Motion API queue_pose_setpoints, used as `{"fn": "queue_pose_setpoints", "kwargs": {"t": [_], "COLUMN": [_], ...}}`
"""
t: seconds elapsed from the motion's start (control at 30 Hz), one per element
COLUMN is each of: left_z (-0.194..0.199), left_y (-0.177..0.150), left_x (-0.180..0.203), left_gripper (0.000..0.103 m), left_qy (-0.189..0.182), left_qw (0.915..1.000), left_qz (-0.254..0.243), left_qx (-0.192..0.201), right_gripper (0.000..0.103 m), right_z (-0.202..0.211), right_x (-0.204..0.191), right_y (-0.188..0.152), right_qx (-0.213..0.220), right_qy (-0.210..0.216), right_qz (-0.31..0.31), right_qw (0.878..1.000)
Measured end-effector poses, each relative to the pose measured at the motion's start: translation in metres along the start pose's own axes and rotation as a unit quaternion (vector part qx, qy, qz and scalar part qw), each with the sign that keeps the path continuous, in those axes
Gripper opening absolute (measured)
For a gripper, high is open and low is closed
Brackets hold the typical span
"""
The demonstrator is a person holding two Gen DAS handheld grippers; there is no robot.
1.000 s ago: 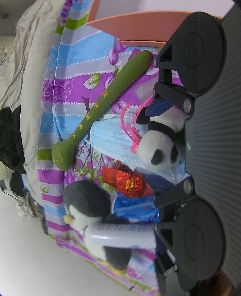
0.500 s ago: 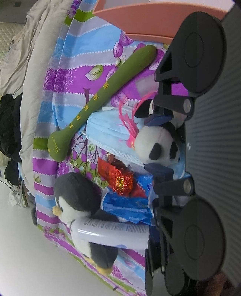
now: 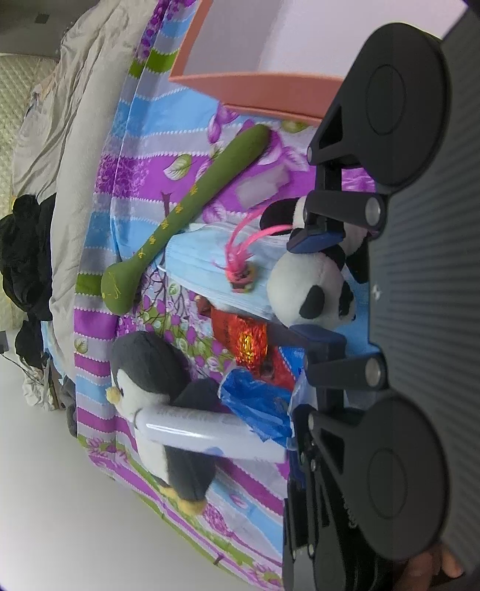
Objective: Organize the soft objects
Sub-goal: 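Close left tool on the blue wipes pack while right tool grasps the panda plush, then lift the wipes pack with left tool while right tool lifts the panda plush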
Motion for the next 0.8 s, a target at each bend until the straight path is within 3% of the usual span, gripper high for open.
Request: {"fn": "queue_pose_setpoints", "kwargs": {"t": [0.4,0.57,0.67,0.73,0.8], "left_z": [0.068,0.079,0.079,0.078,0.078], "left_y": [-0.059,-0.086,-0.098,-0.102,-0.102], "left_x": [0.012,0.010,0.006,0.005,0.002], "left_gripper": [0.016,0.018,0.030,0.047,0.052], "left_qy": [-0.007,-0.015,-0.012,-0.015,-0.015], "left_qw": [0.9998,0.9993,0.9988,0.9983,0.9977], "left_qz": [0.017,0.033,0.046,0.053,0.062], "left_qx": [0.003,-0.011,-0.015,-0.021,-0.021], "right_gripper": [0.046,0.047,0.048,0.048,0.048], "right_z": [0.046,0.049,0.044,0.044,0.046], "right_x": [-0.017,-0.022,-0.019,-0.016,-0.014], "right_y": [-0.063,-0.089,-0.100,-0.103,-0.103], "right_qx": [-0.022,-0.040,-0.050,-0.047,-0.045], "right_qy": [-0.003,-0.003,-0.005,-0.002,-0.002], "right_qz": [0.018,0.009,-0.008,-0.023,-0.030], "right_qw": [1.000,0.999,0.999,0.999,0.999]}}
Point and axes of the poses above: each gripper's, at about its wrist camera, not at the fingertips, and z roughly against the way its jaws point, x to its right, y to its top, the point moved 5 cm from there along -z, roughly the way its jaws point, and after that the axes turned 13 degrees about -z, right-handed, at the moved point
